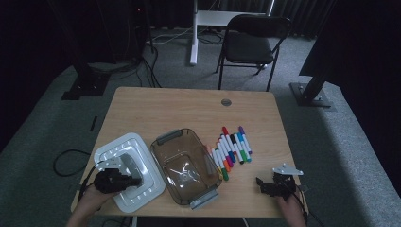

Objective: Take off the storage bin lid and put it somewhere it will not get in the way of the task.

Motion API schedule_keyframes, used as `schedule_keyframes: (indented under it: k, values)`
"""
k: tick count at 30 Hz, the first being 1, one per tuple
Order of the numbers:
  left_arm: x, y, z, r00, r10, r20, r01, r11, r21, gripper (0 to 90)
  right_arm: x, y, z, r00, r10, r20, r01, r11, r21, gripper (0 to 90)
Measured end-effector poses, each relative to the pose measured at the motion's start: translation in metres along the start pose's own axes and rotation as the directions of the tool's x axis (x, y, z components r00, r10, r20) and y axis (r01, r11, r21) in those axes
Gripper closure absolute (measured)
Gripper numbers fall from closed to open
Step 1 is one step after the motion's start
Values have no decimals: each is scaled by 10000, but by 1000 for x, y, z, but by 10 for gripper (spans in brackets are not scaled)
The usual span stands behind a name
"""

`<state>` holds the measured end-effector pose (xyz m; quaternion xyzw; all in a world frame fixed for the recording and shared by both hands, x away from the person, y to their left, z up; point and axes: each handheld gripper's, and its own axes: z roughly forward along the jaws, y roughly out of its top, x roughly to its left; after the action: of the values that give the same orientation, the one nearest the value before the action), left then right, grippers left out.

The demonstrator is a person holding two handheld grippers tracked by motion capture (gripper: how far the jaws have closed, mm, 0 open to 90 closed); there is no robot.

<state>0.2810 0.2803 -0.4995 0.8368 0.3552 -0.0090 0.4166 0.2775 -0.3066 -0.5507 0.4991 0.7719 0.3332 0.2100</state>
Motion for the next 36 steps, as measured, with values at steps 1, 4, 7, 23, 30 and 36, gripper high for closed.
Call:
schedule_keyframes:
  k: [1,4,7,23,30,36]
  values:
    - [1,0,3,9999,59,-150,-59,10000,-44,809,0,0,0,10000,-2,1,2,10000,-1,127]
    - [1,-3,12,9913,1073,-758,-1089,9939,-179,721,0,0,0,10000,5,0,-5,10000,0,127]
    - [5,-7,20,9891,1242,-789,-1255,9920,-121,663,0,0,0,10000,4,1,-4,10000,-2,127]
    - [23,-24,19,9844,153,-1751,-306,9959,-850,354,0,0,0,10000,2,1,-2,10000,0,127]
    - [26,-26,6,9754,-484,-2152,159,9885,-1503,174,0,0,0,10000,1,2,-1,10000,1,127]
    - [28,-33,-11,9643,-905,-2489,462,9829,-1782,109,0,0,0,10000,3,2,-3,10000,-1,127]
